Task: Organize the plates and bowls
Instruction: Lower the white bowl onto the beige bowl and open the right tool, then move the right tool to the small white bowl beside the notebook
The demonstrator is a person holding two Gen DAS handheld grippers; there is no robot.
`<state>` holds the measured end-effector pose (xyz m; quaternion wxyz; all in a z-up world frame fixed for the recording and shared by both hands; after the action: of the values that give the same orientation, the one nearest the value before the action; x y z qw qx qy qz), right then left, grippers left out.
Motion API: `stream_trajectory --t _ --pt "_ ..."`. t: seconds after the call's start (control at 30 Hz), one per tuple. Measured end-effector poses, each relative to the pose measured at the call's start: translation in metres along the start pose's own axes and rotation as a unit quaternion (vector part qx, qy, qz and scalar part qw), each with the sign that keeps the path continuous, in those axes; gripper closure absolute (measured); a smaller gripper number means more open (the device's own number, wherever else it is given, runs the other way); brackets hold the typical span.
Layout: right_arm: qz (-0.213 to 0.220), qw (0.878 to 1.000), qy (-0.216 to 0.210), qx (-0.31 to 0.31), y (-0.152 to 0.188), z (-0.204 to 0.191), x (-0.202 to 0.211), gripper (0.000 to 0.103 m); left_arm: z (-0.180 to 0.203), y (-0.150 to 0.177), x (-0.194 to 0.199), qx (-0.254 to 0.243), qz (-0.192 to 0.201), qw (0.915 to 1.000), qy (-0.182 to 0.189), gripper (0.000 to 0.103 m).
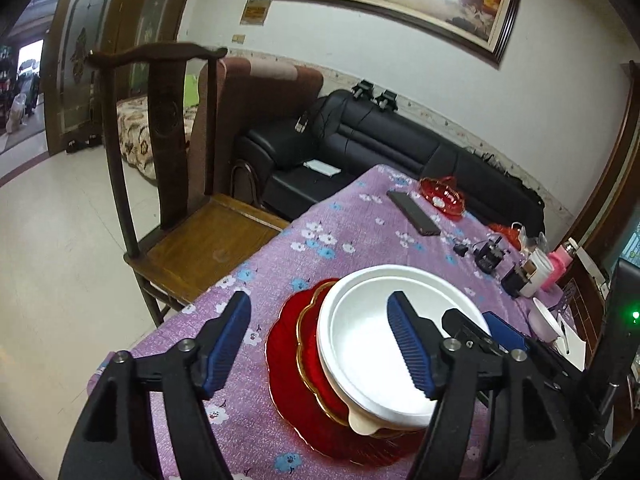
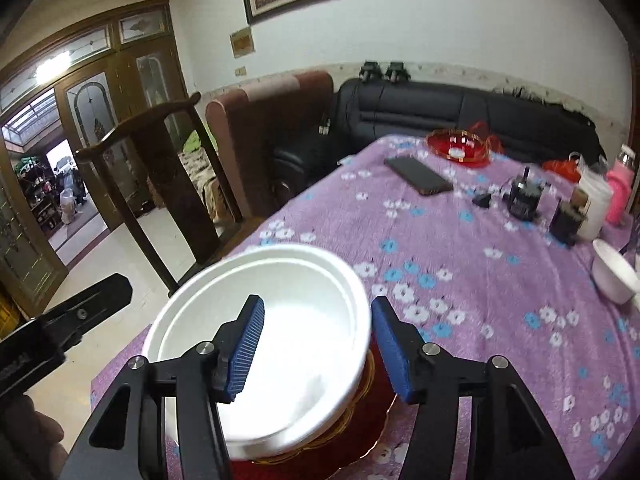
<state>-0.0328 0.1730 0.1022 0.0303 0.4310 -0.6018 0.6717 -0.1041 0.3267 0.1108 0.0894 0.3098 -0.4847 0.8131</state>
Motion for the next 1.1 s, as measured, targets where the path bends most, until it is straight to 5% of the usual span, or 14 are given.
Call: stream_trajectory --t 0.23,0.43,1.1 --pt "0.034 0.999 0.006 -0.016 0.004 0.012 0.036 0.042 0.020 0.004 0.019 -0.039 0.035 0.9983 -0.023 0.029" --pt "0.037 0.998 0.010 -0.044 0.026 0.035 0.061 0.037 0.043 0.015 0.031 -0.096 0.068 0.9911 -0.062 0.018" --pt "0.032 0.994 0.023 -0.103 0.069 0.099 0.097 0.034 0.131 0.073 0.033 -0.229 0.034 0.9714 -0.053 0.015"
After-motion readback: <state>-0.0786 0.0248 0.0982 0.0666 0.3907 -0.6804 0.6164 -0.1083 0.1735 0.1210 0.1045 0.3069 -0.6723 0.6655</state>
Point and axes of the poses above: each gripper's, at about its wrist camera, not at the fingertips, and x roughly against the way its jaws point, z to its right, y to its underside, the point moved 5 cm from there along -x, roughly the way its jaws point, and after that the axes turned 4 degrees about x, right-handed, at the moved point
